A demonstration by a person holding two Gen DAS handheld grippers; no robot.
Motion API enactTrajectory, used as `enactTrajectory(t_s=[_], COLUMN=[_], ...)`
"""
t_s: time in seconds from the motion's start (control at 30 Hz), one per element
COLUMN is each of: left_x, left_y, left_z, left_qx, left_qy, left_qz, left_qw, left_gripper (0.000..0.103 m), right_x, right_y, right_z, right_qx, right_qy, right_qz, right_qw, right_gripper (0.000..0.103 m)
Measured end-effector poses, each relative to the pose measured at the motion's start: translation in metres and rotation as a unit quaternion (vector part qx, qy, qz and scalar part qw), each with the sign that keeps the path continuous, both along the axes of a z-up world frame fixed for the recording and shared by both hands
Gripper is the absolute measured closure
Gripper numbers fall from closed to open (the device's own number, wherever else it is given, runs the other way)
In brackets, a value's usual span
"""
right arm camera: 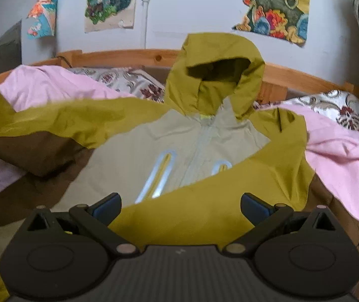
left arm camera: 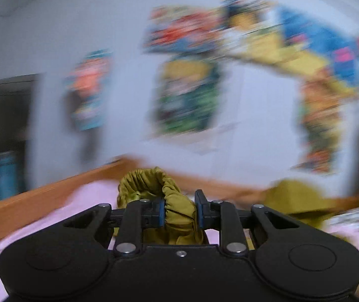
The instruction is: Fold large clothes
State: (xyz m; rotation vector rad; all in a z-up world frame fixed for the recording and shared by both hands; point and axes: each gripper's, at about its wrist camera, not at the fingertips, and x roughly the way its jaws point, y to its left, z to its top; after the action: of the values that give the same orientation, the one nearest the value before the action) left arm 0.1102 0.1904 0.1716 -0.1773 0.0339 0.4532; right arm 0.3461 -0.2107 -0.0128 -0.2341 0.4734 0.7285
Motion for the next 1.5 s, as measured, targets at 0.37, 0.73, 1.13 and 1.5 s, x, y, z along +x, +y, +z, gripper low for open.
enactTrajectory(t_s=[0.37, 0.73, 1.13, 1.5], left_x=[0.107, 0.162, 0.128, 0.174], left_y=[-0.148, -0.233, -0.152, -0.101], left_z=[-0.030, -0.189, -0.170, -0.249], left_qx=[-0.106, -0.182, -0.178, -0.161], left_qy=[-0.003, 0.201, 0.188, 0.332], left_qz=[-0.410, -0.511, -0.348, -0.146], left_qw=[0.9057, 0.8156, 0.9012, 0.9179], left_gripper=[0.096, 0.091, 0.024, 0.027], right_x=[-0.001, -0.008, -0.027, -0.075], right_y=[-0.057, -0.120, -0.093, -0.037], right_z=[0.031, 0.001, -0.001, -0.075], right_qx=[0.018, -0.023, 0.019, -0.135], right_qy=[-0.018, 0.021, 0.021, -0.074], right_qz=[-0.053, -0.123, -0.084, -0.029], right_qw=[0.998, 0.992, 0.996, 0.988], right_gripper=[0.000, 0.000, 0.000, 0.000])
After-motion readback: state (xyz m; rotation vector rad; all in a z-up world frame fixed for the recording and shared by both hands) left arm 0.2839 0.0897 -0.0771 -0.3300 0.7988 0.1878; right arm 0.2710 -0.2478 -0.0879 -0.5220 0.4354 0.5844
